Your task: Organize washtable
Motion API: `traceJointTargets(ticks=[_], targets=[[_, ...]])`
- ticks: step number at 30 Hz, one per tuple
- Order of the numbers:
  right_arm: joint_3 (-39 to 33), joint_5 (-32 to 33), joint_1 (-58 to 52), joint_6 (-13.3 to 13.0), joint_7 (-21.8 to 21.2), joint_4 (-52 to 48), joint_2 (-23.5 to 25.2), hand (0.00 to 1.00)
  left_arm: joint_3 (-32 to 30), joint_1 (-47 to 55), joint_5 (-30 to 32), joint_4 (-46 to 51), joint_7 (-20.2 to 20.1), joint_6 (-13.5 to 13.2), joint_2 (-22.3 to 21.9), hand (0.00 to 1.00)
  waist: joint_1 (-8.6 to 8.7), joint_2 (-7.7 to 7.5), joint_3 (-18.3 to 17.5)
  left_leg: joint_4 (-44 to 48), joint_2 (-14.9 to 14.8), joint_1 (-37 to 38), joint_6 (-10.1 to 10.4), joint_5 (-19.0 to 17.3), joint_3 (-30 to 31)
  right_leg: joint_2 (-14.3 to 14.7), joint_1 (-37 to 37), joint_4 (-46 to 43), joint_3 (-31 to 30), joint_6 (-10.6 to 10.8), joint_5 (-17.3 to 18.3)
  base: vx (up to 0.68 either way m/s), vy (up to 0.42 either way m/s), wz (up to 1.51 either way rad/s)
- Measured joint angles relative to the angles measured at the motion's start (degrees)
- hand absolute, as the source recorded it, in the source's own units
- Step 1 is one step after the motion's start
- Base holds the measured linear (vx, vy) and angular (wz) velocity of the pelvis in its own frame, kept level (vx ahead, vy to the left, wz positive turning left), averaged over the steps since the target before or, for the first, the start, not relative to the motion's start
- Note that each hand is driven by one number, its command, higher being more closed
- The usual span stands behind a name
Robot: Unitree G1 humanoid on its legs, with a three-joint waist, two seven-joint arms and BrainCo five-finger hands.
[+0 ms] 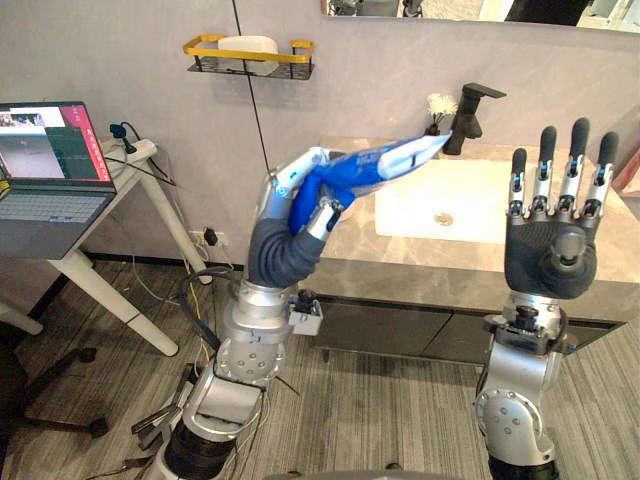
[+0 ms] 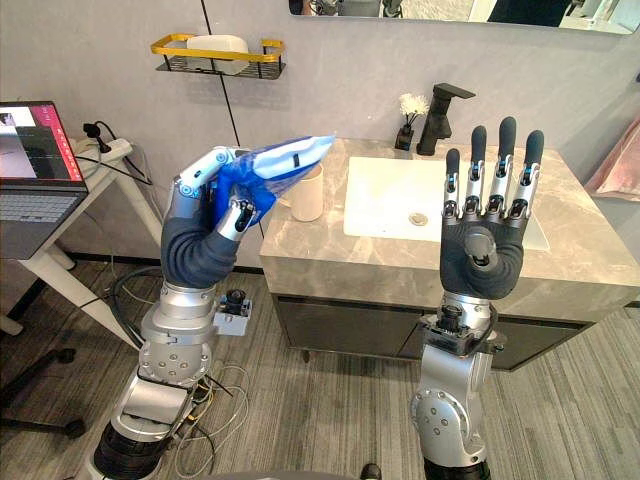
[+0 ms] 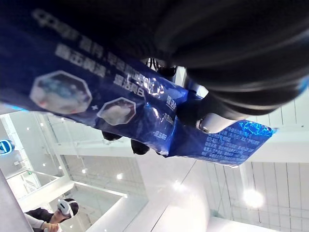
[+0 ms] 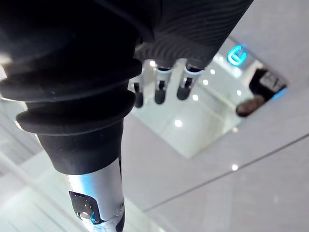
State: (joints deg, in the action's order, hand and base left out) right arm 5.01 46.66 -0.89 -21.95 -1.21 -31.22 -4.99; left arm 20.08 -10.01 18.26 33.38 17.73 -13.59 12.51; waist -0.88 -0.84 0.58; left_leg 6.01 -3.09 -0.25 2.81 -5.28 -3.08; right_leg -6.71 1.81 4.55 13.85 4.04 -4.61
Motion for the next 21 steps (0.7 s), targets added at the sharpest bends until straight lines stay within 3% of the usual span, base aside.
traceJointTargets(ticks=[2,6,9,21], targets=[[1.3,-0.4,2.0,0.2,0.8,2.9,-0.4,0.0,2.4,-3.2,-0.2,-4.7,0.4,-0.7,-0.3,1.0,-0.07,-0.3,-0.4,0.0,0.0,0.2,0.0,0.0,-0.3,0.0,0.0,-0.2,-0.1,0.0,0.0,-0.05,0.001,-0.07],[9.9,-1.6,8.6,4.2,0.2,6.4,-2.7,0.0,9.2,-17.9,0.9,-25.2,0.0,2.4,-1.0,1.0,0.4,-1.11,-1.1,-0.1,0.1,0.2,0.0,0.0,-1.2,-0.2,-0.6,-0.3,-0.9,0.4,-0.3,-0.07,0.006,-0.13],[9.6,-1.7,8.8,5.0,-0.4,7.5,-4.6,0.0,9.0,-18.5,2.7,-26.5,-0.1,3.2,-1.7,1.0,1.19,-1.16,-1.2,-0.1,0.2,-0.1,-0.1,0.1,-1.5,-0.3,-1.1,-0.3,-1.3,0.5,-0.5,-0.01,0.005,-0.06],[11.0,3.7,10.7,6.7,-0.4,9.7,-12.0,0.0,10.4,-22.6,4.9,-31.2,0.1,3.1,0.5,1.0,1.31,-2.32,-1.9,-0.3,0.7,-1.2,-0.4,1.0,1.5,-0.7,-0.6,-0.3,1.7,0.5,-0.5,-0.01,-0.002,0.13]])
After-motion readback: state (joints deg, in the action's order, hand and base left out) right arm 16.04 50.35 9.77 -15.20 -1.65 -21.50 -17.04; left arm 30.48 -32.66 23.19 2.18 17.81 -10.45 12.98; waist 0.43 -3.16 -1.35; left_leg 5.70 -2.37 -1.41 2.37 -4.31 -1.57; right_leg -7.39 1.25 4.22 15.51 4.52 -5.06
